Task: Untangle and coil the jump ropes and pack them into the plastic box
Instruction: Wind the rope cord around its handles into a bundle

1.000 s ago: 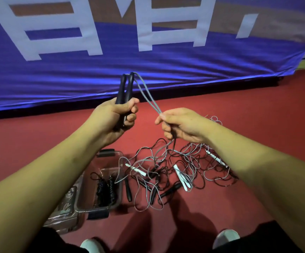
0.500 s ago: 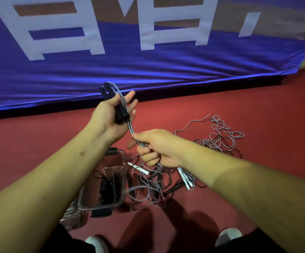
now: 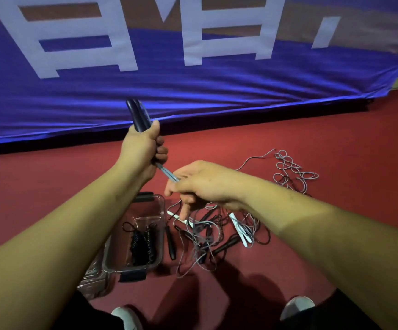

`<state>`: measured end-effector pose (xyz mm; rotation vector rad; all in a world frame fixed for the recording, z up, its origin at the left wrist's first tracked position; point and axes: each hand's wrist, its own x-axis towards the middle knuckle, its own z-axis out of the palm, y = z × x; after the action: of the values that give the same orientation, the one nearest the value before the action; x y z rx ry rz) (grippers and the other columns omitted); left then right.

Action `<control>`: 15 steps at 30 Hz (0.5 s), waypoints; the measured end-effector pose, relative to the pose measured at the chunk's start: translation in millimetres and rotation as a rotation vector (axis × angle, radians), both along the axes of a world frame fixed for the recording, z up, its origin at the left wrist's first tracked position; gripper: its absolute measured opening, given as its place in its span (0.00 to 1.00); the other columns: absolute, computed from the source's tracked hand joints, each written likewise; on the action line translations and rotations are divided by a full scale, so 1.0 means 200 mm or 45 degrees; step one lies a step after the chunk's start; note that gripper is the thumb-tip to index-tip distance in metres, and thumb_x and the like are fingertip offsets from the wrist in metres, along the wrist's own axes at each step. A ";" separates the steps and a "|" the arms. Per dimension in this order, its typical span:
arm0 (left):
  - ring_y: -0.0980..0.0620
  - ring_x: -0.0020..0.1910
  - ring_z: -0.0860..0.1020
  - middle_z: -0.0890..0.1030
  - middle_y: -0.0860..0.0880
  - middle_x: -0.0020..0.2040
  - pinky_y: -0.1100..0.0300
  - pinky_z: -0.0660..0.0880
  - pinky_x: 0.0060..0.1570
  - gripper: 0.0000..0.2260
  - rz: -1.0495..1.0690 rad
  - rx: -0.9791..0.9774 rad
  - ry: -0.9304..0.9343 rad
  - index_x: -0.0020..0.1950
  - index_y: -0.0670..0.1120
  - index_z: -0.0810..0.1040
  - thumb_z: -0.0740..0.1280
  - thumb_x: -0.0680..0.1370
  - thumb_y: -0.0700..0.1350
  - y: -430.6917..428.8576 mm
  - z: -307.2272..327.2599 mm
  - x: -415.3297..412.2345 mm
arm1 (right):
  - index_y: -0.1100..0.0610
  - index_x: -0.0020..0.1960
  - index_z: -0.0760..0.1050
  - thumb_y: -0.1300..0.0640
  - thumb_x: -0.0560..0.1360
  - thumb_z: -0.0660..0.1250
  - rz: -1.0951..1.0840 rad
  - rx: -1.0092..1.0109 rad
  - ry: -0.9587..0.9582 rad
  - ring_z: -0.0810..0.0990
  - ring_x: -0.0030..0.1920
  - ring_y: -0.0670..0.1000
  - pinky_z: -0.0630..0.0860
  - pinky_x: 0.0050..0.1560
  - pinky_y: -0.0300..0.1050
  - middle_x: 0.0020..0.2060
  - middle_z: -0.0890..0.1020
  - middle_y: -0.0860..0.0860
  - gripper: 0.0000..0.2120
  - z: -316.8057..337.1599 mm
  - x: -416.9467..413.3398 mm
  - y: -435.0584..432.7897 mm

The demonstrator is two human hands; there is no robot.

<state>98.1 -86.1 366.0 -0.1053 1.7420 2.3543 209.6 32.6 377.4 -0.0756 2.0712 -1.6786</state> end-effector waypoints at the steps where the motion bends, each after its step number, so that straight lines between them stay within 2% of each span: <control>1: 0.56 0.19 0.63 0.65 0.49 0.29 0.68 0.61 0.21 0.11 0.031 -0.140 0.057 0.43 0.50 0.62 0.61 0.83 0.44 -0.01 -0.01 -0.01 | 0.61 0.46 0.75 0.65 0.79 0.60 0.026 0.020 0.012 0.76 0.24 0.51 0.69 0.32 0.42 0.23 0.70 0.52 0.06 0.01 0.00 0.01; 5: 0.54 0.17 0.69 0.70 0.46 0.32 0.64 0.68 0.19 0.08 -0.067 -0.637 0.166 0.45 0.47 0.67 0.64 0.82 0.43 -0.03 -0.08 -0.02 | 0.65 0.50 0.76 0.67 0.77 0.64 0.003 0.000 -0.004 0.64 0.21 0.45 0.67 0.25 0.38 0.24 0.67 0.50 0.04 0.09 -0.03 0.13; 8: 0.50 0.21 0.73 0.74 0.44 0.34 0.57 0.75 0.22 0.07 -0.072 -0.988 0.342 0.51 0.43 0.69 0.67 0.80 0.44 -0.02 -0.08 -0.03 | 0.65 0.47 0.77 0.68 0.76 0.65 0.018 0.067 0.034 0.71 0.22 0.46 0.71 0.24 0.37 0.27 0.70 0.54 0.02 0.13 -0.04 0.22; 10: 0.48 0.23 0.72 0.75 0.44 0.34 0.57 0.75 0.21 0.07 -0.176 -1.180 0.325 0.50 0.43 0.70 0.67 0.79 0.43 -0.03 -0.09 -0.02 | 0.65 0.44 0.77 0.68 0.74 0.66 0.010 0.120 0.104 0.74 0.24 0.49 0.73 0.26 0.38 0.28 0.70 0.56 0.02 0.15 -0.05 0.26; 13: 0.50 0.20 0.69 0.72 0.44 0.31 0.64 0.67 0.20 0.06 -0.580 -1.308 0.145 0.51 0.42 0.70 0.66 0.79 0.42 -0.06 -0.12 0.01 | 0.66 0.43 0.79 0.66 0.74 0.68 -0.042 0.286 0.284 0.72 0.26 0.50 0.71 0.30 0.39 0.30 0.72 0.58 0.03 0.15 -0.07 0.33; 15: 0.54 0.18 0.66 0.69 0.48 0.27 0.67 0.63 0.20 0.05 -0.847 -1.181 -0.006 0.54 0.44 0.70 0.65 0.81 0.44 -0.06 -0.09 0.05 | 0.62 0.43 0.81 0.64 0.75 0.68 -0.107 0.397 0.356 0.68 0.24 0.47 0.67 0.28 0.38 0.26 0.71 0.52 0.04 0.14 -0.09 0.39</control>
<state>108.5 -98.0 347.7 0.2835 2.2519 0.9943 191.0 109.9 406.1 -0.1298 2.5541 -1.4366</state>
